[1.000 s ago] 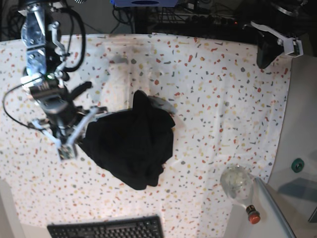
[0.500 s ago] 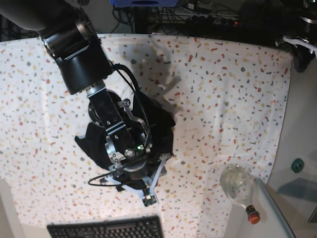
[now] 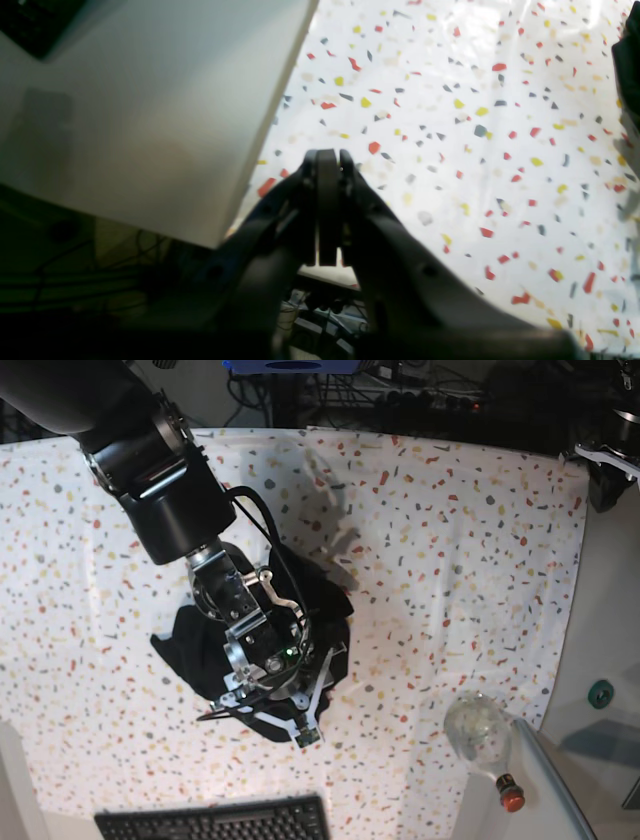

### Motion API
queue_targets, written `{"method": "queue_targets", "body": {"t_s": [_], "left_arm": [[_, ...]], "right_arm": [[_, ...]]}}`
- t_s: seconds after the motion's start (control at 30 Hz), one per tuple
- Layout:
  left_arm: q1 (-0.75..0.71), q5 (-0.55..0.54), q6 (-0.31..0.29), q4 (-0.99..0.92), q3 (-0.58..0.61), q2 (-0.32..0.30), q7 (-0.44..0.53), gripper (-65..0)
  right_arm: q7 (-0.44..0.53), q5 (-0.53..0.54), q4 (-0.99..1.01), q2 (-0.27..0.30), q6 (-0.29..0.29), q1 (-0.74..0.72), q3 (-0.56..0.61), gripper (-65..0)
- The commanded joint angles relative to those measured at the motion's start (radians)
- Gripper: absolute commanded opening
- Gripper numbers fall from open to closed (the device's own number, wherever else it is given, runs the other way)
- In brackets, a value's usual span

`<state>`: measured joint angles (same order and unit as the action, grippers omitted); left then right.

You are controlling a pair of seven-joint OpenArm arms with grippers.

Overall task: Layout the t-shirt on the table in an organized manner, then fold the t-shirt properly
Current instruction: 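Lower the right gripper onto the crumpled black t-shirt and grasp it, then drag the black t-shirt with the right gripper away from the left arm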

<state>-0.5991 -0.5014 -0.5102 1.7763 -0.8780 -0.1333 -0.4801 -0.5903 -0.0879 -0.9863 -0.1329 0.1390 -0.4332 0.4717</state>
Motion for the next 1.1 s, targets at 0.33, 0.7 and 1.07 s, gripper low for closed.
{"method": "queue_targets", "body": {"t_s": [0.33,0.7,1.07], "left_arm": [[-0.009,-0.012,-0.008,0.015,-0.010,-0.002,0.028,-55.8],[-0.015,-0.012,-0.008,0.015,-0.011,-0.002,0.028,-55.8],[0.000,-0.007,-0.008,-0.014,0.001,-0.002,0.028,-55.8]], "right_arm": [[0.051,-0.011,-0.055,-0.009,0.007,-0.028,0.078,-32.4],[0.063,-0.011,0.065,-0.015,0.007,-0.080,0.085,-37.8],[0.051,-0.016,-0.316,0.008,0.007,0.113,-0.078,-65.0]]}}
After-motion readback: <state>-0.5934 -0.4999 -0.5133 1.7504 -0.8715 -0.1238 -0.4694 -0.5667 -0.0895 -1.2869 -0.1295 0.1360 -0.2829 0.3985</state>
